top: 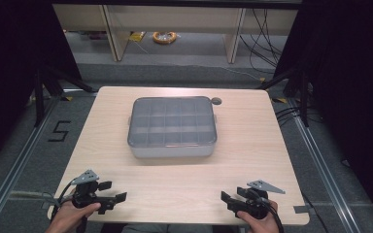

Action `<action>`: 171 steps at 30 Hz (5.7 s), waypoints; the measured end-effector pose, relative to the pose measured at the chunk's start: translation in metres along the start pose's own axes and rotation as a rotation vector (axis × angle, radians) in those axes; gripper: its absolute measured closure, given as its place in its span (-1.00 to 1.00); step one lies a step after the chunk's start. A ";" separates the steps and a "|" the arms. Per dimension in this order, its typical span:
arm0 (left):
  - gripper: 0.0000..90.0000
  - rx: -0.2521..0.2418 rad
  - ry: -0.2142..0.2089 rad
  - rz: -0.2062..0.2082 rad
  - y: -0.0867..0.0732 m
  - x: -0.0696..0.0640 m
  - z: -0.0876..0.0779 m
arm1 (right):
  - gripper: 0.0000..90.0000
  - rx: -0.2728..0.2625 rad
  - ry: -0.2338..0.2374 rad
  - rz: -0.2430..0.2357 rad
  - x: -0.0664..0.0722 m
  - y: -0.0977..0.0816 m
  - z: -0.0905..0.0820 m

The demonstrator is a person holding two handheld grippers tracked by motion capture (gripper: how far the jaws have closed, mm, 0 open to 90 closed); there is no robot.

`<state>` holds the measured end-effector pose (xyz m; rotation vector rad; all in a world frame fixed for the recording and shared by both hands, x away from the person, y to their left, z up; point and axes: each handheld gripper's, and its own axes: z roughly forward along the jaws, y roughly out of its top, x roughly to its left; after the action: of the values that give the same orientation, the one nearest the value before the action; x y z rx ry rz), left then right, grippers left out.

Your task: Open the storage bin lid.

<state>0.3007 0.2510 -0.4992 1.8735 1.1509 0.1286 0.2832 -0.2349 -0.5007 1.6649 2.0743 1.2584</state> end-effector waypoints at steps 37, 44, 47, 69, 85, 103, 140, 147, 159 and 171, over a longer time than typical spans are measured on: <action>-0.67 -0.047 -0.031 -0.100 0.042 0.022 0.006 | -0.33 -0.113 0.031 0.100 -0.013 0.041 -0.004; -0.64 -0.082 -0.024 -0.132 0.062 0.033 0.009 | -0.32 -0.141 0.039 0.090 -0.019 0.063 -0.002; -0.65 -0.089 -0.022 -0.128 0.071 0.032 0.012 | -0.31 -0.156 0.045 0.086 -0.019 0.076 0.001; -0.64 -0.094 0.008 -0.147 0.112 0.048 0.029 | -0.29 -0.162 0.045 0.089 -0.022 0.129 0.028; -0.63 -0.125 0.031 -0.172 0.141 0.063 0.042 | -0.26 -0.145 0.074 0.109 -0.027 0.165 0.057; -0.56 -0.123 0.060 -0.191 0.163 0.079 0.064 | 0.00 -0.145 0.059 0.127 -0.037 0.184 0.090; 0.09 -0.087 0.087 -0.267 0.183 0.101 0.101 | 0.41 -0.078 0.099 0.329 -0.043 0.201 0.143; 0.21 -0.150 0.093 -0.263 0.189 0.096 0.086 | 0.50 -0.165 0.086 0.239 -0.033 0.211 0.125; 0.37 -0.209 0.093 -0.238 0.198 0.082 0.058 | 0.54 -0.211 0.108 0.221 -0.016 0.215 0.099; 0.37 -0.221 0.090 -0.155 0.196 0.058 0.027 | 0.55 -0.254 0.125 0.170 0.004 0.218 0.064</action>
<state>0.4764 0.2470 -0.3912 1.5931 1.2842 0.2448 0.4748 -0.2001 -0.3845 1.7124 1.7746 1.6408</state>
